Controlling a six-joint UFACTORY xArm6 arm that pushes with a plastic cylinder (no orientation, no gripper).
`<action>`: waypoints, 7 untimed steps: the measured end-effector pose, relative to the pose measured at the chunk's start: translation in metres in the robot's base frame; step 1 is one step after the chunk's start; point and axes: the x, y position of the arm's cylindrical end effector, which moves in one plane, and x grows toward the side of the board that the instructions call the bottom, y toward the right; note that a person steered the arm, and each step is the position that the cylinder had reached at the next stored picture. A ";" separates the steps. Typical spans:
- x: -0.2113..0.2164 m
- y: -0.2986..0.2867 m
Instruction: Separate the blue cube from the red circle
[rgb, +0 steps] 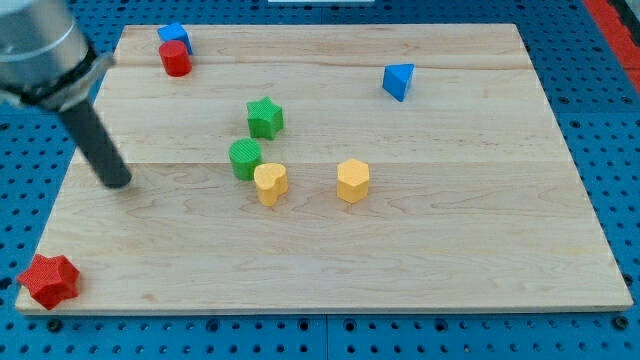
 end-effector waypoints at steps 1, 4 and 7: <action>-0.075 0.000; -0.197 0.012; -0.214 0.037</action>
